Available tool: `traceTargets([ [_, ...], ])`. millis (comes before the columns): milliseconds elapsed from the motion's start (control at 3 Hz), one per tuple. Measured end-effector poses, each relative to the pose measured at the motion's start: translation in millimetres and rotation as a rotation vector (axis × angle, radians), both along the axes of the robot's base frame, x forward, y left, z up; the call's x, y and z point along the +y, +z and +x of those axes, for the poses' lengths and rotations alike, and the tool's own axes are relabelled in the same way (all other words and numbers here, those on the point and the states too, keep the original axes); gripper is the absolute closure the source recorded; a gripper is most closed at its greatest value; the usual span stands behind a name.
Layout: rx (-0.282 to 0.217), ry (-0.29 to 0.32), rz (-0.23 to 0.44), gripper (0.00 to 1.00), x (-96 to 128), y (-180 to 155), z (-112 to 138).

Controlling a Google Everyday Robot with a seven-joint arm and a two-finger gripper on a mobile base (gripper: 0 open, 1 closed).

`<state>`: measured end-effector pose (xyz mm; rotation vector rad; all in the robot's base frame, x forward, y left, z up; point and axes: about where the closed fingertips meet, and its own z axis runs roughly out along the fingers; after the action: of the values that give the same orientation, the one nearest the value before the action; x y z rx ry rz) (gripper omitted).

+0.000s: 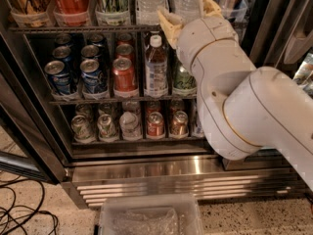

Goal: Pick water bottle from top shelf of fridge

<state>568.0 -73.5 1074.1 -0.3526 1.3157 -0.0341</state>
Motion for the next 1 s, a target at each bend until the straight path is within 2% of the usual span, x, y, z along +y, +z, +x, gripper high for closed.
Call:
traceTargets([
  [333, -0.018, -0.044, 0.028, 0.39, -10, 3, 2],
  [667, -0.026, -0.064, 0.045, 0.38, -14, 4, 6],
  [1000, -0.026, -0.085, 0.074, 0.33, -21, 10, 23],
])
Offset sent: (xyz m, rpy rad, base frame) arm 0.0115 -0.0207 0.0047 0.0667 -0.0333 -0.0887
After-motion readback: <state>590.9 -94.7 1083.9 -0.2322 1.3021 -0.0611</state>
